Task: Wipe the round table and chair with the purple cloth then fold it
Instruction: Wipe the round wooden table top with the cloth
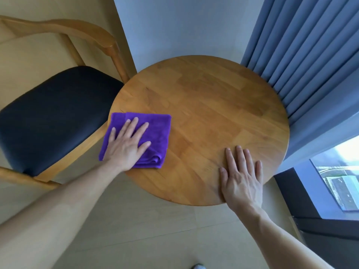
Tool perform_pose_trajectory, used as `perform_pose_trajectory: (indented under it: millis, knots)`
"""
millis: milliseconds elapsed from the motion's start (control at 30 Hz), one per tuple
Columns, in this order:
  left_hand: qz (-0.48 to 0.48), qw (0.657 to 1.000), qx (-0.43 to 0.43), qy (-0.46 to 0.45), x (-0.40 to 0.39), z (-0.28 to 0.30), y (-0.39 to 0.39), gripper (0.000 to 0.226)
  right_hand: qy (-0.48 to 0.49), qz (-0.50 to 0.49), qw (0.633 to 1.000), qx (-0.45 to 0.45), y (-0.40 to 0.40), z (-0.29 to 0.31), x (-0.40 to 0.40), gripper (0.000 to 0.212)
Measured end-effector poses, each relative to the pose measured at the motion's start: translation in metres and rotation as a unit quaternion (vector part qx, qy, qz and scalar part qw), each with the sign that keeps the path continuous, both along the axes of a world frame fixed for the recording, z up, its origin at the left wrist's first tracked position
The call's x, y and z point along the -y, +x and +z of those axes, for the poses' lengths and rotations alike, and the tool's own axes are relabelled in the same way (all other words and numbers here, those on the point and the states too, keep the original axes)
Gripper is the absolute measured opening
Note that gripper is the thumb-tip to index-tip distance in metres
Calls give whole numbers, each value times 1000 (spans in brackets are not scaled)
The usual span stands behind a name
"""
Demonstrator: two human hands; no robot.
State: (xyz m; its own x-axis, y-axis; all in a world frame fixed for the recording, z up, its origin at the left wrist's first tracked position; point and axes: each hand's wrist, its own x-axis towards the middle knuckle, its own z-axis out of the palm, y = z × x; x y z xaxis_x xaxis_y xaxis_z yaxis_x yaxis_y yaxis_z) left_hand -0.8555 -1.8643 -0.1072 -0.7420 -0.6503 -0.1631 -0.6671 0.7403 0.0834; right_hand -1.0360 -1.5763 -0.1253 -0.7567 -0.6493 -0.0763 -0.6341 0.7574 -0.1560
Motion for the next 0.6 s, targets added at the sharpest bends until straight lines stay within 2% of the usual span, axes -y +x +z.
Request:
perform_pose_trajectory:
  millis: [100, 200, 300, 433, 600]
  knots:
    - [99, 995, -7, 11, -14, 0, -27, 71, -4, -2, 1000, 6, -3, 0, 2, 62]
    - [123, 992, -10, 5, -53, -1, -55, 83, -9, -6, 1000, 10, -9, 0, 1, 60]
    - [81, 996, -19, 0, -98, -3, -69, 87, -15, -1, 1000, 13, -12, -1, 6, 60]
    - [-21, 999, -26, -29, -146, -10, -62, 84, -38, -20, 999, -4, -13, -5, 7, 59]
    - [-125, 992, -11, -34, -112, -7, -33, 78, -55, -22, 998, -19, -7, -7, 10, 58]
